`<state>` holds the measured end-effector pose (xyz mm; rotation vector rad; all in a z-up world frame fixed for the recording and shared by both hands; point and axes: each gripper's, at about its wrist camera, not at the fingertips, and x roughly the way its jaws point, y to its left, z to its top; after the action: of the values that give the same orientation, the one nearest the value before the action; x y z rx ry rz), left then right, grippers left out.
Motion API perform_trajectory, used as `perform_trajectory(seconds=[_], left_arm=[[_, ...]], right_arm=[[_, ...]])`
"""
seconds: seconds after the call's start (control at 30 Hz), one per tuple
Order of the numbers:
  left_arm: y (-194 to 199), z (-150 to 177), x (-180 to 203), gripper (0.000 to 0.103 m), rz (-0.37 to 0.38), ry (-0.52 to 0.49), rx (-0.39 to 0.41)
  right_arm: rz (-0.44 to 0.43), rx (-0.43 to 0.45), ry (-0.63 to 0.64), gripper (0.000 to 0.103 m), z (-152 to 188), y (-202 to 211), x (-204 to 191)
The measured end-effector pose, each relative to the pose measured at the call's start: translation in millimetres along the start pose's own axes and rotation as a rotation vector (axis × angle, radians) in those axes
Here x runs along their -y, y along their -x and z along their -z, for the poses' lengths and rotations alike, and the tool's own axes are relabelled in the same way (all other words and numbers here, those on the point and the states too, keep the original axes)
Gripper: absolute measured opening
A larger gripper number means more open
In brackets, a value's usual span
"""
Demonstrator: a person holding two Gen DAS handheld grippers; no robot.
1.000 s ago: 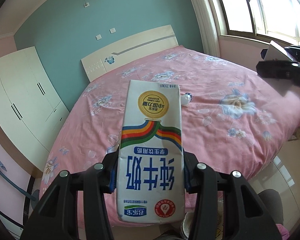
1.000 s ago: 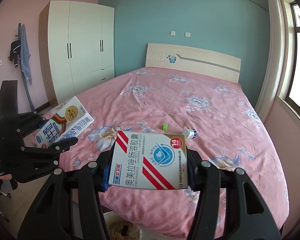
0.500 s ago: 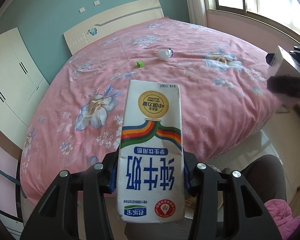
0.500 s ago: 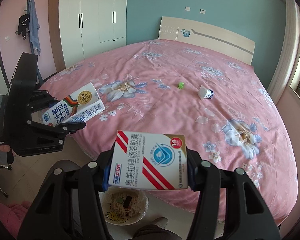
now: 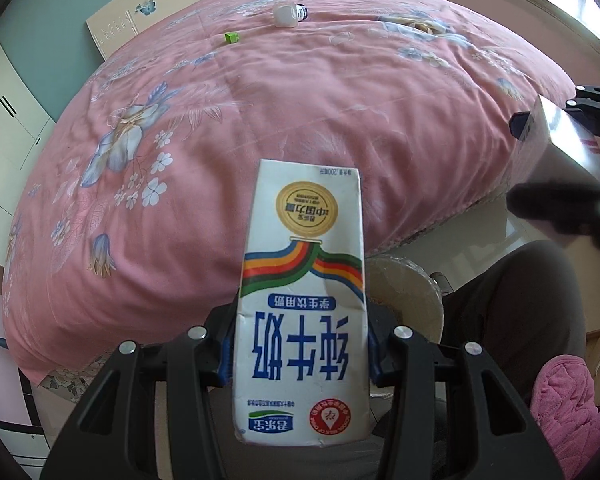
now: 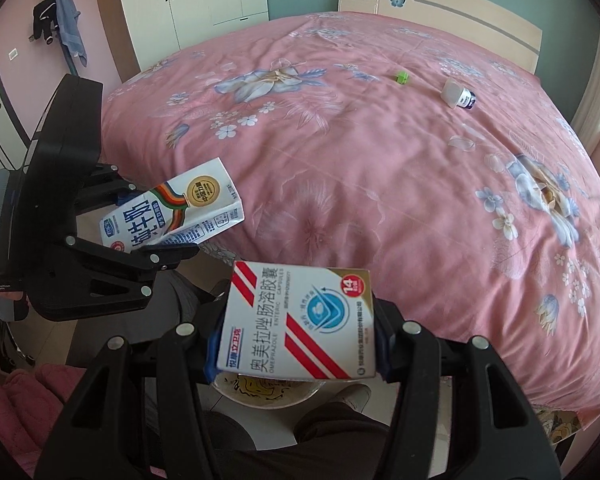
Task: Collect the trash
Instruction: 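Lift the milk carton and medicine box and carry both over the bin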
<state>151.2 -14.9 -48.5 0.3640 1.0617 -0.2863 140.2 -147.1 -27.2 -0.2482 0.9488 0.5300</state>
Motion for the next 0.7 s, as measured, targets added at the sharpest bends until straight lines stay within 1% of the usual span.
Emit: perform_trajectory(seconds=[0.2,0.4,0.7], left_arm=[[-32,17,13,0.050,0.045,-0.009,-0.079],[-62,34,20,0.050,0.071,-0.004,-0.154],[-104,50,23,0.050,0.137,0.044,-0.257]], right_arm=[[-0.020,-0.073,-0.013,0.056,20,-35,-2],[-0.034,-0.154,-0.021,0.056,41,-73,-4],[-0.067,-0.276,-0.059,0.056,71,-129,-4]])
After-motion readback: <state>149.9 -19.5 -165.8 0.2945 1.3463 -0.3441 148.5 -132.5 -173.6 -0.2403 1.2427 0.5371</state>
